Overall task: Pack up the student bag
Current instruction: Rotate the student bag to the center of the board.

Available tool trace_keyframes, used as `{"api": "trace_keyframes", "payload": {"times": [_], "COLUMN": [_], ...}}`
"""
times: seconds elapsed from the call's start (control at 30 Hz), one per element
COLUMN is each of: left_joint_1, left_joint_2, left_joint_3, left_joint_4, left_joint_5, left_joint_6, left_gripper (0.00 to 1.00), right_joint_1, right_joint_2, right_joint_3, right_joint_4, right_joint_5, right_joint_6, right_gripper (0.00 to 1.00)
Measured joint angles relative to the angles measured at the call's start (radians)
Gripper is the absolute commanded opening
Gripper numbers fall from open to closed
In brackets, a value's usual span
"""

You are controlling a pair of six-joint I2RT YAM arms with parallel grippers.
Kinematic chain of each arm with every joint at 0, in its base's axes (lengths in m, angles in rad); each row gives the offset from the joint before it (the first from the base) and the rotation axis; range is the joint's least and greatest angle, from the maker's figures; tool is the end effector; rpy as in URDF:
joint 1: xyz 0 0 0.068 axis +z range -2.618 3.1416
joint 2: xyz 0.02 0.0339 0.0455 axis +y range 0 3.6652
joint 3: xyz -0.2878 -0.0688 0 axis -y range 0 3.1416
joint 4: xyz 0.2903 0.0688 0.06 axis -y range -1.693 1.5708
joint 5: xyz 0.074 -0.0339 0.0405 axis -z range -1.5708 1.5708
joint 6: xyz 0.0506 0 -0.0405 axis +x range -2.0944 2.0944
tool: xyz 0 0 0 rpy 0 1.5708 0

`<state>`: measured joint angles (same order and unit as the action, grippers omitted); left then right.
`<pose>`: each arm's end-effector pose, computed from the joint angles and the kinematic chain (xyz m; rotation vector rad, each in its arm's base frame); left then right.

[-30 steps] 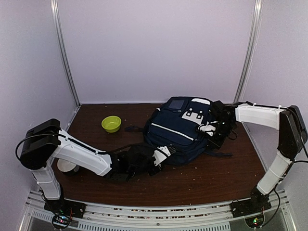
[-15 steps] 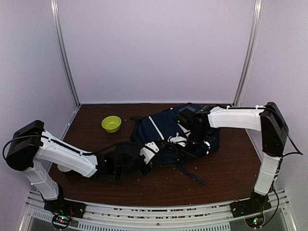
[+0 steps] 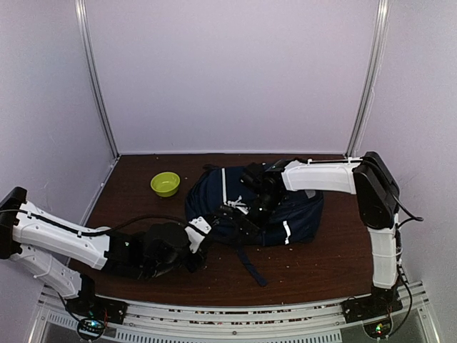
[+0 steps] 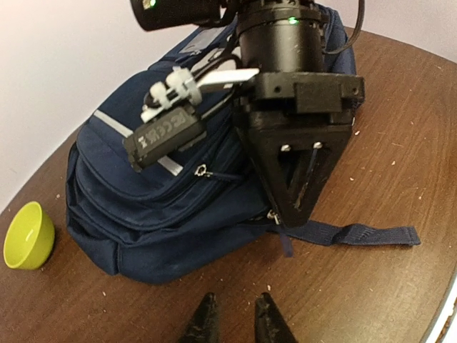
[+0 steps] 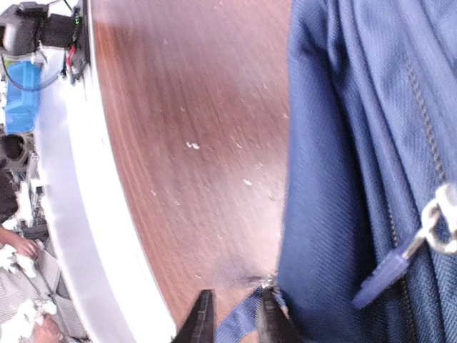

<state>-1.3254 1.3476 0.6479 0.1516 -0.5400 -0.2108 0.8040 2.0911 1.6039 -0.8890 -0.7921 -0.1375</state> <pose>0.1023 -0.3014 0.1919 0.8069 1.8914 -0.3877 0.2994 0.3626 0.1729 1.3776 -2.4540 -1.2009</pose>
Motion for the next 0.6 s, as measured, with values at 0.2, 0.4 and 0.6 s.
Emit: {"api": "trace_keyframes", "payload": {"times": [0.2, 0.4, 0.6], "left_joint_1": [0.000, 0.000, 0.034], "left_joint_2": [0.007, 0.109, 0.193], "left_joint_3": [0.012, 0.087, 0.158], "left_joint_4": [-0.100, -0.155, -0.155], "left_joint_5": [0.024, 0.080, 0.209], "left_joint_6": [-0.092, -0.186, -0.176], "left_gripper": [0.34, 0.37, 0.37], "right_joint_1": [0.000, -0.056, -0.212], "right_joint_2": [-0.041, -0.277, -0.466], "right_joint_3": [-0.007, -0.128, -0.211], "right_joint_4": [-0.017, -0.035, -0.004], "right_joint_5": [-0.011, 0.019, 0.023], "right_joint_6": [-0.044, -0.105, -0.156], "right_gripper": [0.37, 0.37, 0.37]}}
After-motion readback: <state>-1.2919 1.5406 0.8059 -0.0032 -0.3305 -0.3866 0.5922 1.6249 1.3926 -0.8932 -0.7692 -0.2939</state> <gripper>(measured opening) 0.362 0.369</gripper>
